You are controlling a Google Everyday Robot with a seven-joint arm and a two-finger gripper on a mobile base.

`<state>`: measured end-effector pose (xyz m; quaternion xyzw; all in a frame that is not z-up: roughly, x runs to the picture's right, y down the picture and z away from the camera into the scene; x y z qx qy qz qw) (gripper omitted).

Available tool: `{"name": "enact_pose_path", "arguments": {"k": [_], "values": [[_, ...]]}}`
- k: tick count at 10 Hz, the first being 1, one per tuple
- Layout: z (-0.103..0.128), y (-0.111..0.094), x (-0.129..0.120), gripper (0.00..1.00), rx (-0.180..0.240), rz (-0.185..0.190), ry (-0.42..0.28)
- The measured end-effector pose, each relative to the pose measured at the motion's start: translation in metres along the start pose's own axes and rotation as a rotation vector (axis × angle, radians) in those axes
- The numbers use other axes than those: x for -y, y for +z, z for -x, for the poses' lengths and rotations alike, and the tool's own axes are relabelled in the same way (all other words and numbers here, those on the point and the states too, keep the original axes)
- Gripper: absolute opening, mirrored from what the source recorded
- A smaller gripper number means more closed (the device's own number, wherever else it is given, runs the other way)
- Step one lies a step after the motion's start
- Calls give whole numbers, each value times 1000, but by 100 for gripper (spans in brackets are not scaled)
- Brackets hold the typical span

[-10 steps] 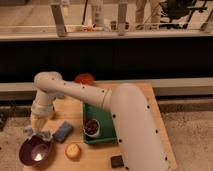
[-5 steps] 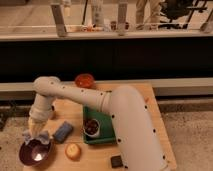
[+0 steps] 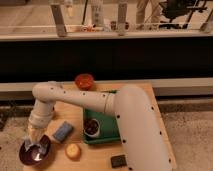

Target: Place towel in purple bowl

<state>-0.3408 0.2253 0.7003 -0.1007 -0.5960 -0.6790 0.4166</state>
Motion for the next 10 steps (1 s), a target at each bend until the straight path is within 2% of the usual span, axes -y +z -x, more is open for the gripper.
{"name": "enact_pose_path", "arguments": {"k": [1, 2, 5, 10], "values": [[1, -2, -1, 75, -8, 5, 4], [2, -3, -1, 79, -12, 0, 5], [2, -13, -1, 80, -23, -53, -7], [1, -24, -1, 80, -30, -89, -8]]}}
